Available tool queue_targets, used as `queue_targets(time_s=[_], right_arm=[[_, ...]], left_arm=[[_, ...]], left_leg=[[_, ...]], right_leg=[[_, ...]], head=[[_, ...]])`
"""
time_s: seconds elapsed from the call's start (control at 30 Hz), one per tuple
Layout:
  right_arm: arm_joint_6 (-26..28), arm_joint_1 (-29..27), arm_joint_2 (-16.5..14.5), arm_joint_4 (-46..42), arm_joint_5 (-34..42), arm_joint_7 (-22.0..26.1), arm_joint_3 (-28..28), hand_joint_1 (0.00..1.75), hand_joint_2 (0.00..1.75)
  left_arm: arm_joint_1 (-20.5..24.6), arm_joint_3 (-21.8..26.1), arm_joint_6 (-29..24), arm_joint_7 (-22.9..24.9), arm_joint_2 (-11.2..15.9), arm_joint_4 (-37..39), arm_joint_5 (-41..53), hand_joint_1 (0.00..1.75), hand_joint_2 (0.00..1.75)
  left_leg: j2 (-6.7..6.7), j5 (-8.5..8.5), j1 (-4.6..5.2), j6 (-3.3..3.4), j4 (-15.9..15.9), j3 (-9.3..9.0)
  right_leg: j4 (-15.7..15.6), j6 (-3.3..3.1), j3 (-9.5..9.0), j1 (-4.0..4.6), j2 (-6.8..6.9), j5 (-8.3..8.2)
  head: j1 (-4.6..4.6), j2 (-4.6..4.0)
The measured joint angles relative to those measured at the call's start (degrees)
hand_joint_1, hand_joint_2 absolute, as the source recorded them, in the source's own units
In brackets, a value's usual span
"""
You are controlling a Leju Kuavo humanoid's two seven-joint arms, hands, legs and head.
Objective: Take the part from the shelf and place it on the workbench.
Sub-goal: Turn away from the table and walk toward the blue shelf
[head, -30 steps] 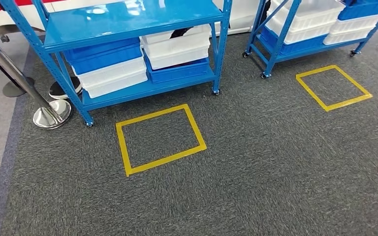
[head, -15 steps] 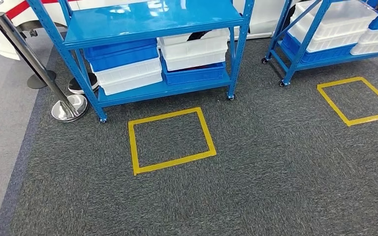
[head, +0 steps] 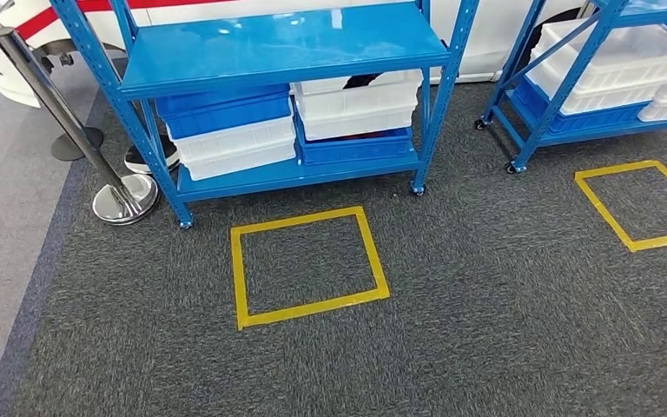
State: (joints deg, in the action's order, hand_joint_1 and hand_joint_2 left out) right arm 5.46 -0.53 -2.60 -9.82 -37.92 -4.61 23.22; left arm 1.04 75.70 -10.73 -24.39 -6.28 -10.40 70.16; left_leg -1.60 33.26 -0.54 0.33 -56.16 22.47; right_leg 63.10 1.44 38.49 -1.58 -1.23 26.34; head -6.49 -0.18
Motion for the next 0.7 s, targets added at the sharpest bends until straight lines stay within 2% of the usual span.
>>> queue_targets(time_s=[0.03, 0.07, 0.13, 0.17, 0.2, 0.23, 0.27, 0.3, 0.33, 0.37, 0.4, 0.43, 0.5, 0.53, 0.57, 0.63, 0.67, 0.7], right_arm=[[0.00, -0.10, 0.02, 0.10, -0.28, 0.01, -0.04, 0.00, 0.00], [0.01, -0.16, 0.04, 0.19, -0.45, 0.01, -0.08, 0.00, 0.00], [0.03, -0.01, 0.05, 0.18, -0.35, 0.02, -0.11, 0.00, 0.00], [0.05, -0.05, 0.05, 0.18, -0.18, 0.03, -0.11, 0.00, 0.00], [0.12, -0.08, 0.05, 0.19, 0.07, 0.06, -0.11, 0.00, 0.00], [0.21, -0.09, 0.06, 0.20, 0.33, 0.09, -0.10, 0.00, 0.00], [0.33, -0.07, 0.07, 0.20, 0.59, 0.17, -0.09, 0.00, 0.00], [0.45, -0.04, 0.07, 0.20, 0.81, 0.27, -0.07, 0.00, 0.00], [0.55, -0.02, 0.08, 0.20, 0.94, 0.37, -0.04, 0.00, 0.00], [0.63, -0.02, 0.09, 0.20, 0.98, 0.49, -0.02, 0.00, 0.00], [0.68, -0.03, 0.10, 0.20, 0.98, 0.58, -0.01, 0.00, 0.00], [0.72, -0.07, 0.10, 0.21, 0.99, 0.69, 0.01, 0.00, 0.00], [0.73, -0.19, -0.04, 0.42, 1.01, 0.90, 0.02, 0.00, 0.00], [0.73, -0.13, -0.10, 0.52, 1.02, 0.99, 0.03, 0.00, 0.00], [0.73, -0.02, -0.15, 0.63, 1.02, 1.03, 0.03, 0.00, 0.00], [0.72, 0.43, -0.13, 0.62, 0.95, 1.06, 0.04, 0.00, 0.00], [0.70, 0.63, -0.10, 0.62, 0.79, 1.05, 0.04, 0.00, 0.00], [0.66, 0.88, -0.10, 0.62, 0.59, 1.05, 0.03, 0.00, 0.00]], left_arm=[[0.16, 0.01, 0.00, -0.01, 0.00, 0.00, 0.00, 0.00, 0.00], [0.35, 0.01, 0.00, -0.04, 0.01, 0.00, 0.01, 0.00, 0.00], [0.59, -0.01, 0.01, -0.10, 0.01, 0.01, 0.03, 0.00, 0.00], [0.63, -0.01, 0.02, -0.14, 0.00, 0.01, 0.07, 0.00, 0.00], [0.64, -0.01, 0.03, -0.16, -0.01, 0.02, 0.10, 0.00, 0.00], [0.63, -0.01, 0.05, -0.19, -0.02, 0.03, 0.13, 0.00, 0.00], [0.58, -0.01, 0.06, -0.21, -0.02, 0.04, 0.17, 0.00, 0.00], [0.49, -0.01, 0.07, -0.21, -0.01, 0.04, 0.20, 0.00, 0.00], [0.38, -0.01, 0.07, -0.21, 0.00, 0.04, 0.22, 0.00, 0.00], [0.26, -0.01, 0.07, -0.21, 0.00, 0.04, 0.26, 0.00, 0.00], [0.15, -0.01, 0.07, -0.20, -0.01, 0.04, 0.29, 0.00, 0.00], [0.04, -0.01, 0.08, -0.20, -0.01, 0.05, 0.34, 0.00, 0.00], [-0.25, -0.02, 0.11, -0.19, 0.10, 0.07, 0.43, 0.00, 0.00], [-0.34, -0.02, 0.13, -0.19, 0.16, 0.09, 0.47, 0.00, 0.00], [-0.35, -0.02, 0.14, -0.18, 0.22, 0.09, 0.51, 0.00, 0.00], [0.02, -0.02, 0.15, -0.19, 0.25, 0.10, 0.59, 0.00, 0.00], [0.22, -0.02, 0.15, -0.20, 0.26, 0.10, 0.61, 0.00, 0.00], [0.40, -0.03, 0.15, -0.21, 0.27, 0.10, 0.63, 0.00, 0.00]], left_leg=[[-0.24, 0.61, 0.00, -0.44, 0.10, -0.54], [-0.40, 0.80, 0.01, -0.82, 0.06, -0.91], [-0.52, -0.14, -0.03, -1.48, -1.64, -0.46], [-0.22, -1.08, -0.06, -1.73, -4.23, 0.79], [0.17, -1.66, -0.10, -1.95, -7.82, 2.92], [0.64, -1.44, -0.12, -2.13, -11.66, 5.48], [0.93, -0.11, -0.12, -2.26, -14.96, 8.23], [1.05, 2.08, -0.12, -2.29, -17.12, 10.75], [1.09, 4.32, -0.11, -2.19, -17.84, 12.64], [1.11, 5.80, -0.09, -2.00, -17.22, 13.98], [1.12, 5.71, -0.03, -1.66, -15.41, 14.77], [1.18, 3.48, 0.10, -1.11, -12.69, 15.18], [1.34, -5.18, 0.76, 0.19, -7.17, 15.53], [1.45, -8.46, 1.13, 0.57, -5.46, 15.35], [1.46, -10.11, 1.45, 0.76, -4.56, 15.01], [1.27, -9.30, 1.61, 0.97, -3.51, 13.29], [1.06, -8.95, 1.53, 1.27, -2.84, 12.33], [0.90, -8.58, 1.42, 1.56, -2.26, 11.37]], right_leg=[[-1.15, -0.39, -0.10, 0.05, -0.33, -1.76], [-1.40, -1.06, -0.28, 0.23, -0.25, -2.06], [-1.85, -2.21, -1.45, 0.30, 0.42, -1.12], [-2.28, -2.62, -2.34, 0.30, 0.71, -0.62], [-2.76, -2.95, -3.40, 0.27, 0.93, -0.09], [-3.25, -3.17, -4.48, 0.31, 1.12, 0.52], [-3.62, -3.31, -5.59, 0.36, 1.25, 1.19], [-3.90, -3.38, -6.75, 0.44, 1.31, 1.93], [-4.07, -3.41, -7.91, 0.52, 1.33, 2.72], [-4.16, -3.44, -9.13, 0.63, 1.33, 3.58], [-4.21, -3.45, -10.36, 0.77, 1.34, 4.47], [-4.25, -3.47, -11.54, 0.93, 1.37, 5.39], [-4.33, -3.31, -13.54, 1.14, 1.30, 7.17], [-4.52, -3.05, -14.29, 1.12, 1.22, 7.94], [-4.48, -2.69, -14.95, 1.03, 1.17, 8.31], [-2.97, -1.85, -15.26, 0.78, 1.22, 7.64], [-0.70, -1.60, -14.43, 0.71, 1.25, 6.80], [2.26, -1.39, -12.75, 0.66, 1.23, 6.36]], head=[[-0.01, -0.01], [-0.02, -0.01], [-0.02, 0.00], [-0.03, 0.00], [-0.04, 0.00], [-0.06, 0.00], [-0.06, 0.00], [-0.06, 0.00], [-0.06, 0.01], [-0.06, 0.01], [-0.06, 0.01], [-0.06, 0.01], [-0.06, 0.01], [-0.05, 0.00], [-0.05, 0.00], [-0.04, 0.00], [-0.04, 0.00], [-0.04, 0.00]])
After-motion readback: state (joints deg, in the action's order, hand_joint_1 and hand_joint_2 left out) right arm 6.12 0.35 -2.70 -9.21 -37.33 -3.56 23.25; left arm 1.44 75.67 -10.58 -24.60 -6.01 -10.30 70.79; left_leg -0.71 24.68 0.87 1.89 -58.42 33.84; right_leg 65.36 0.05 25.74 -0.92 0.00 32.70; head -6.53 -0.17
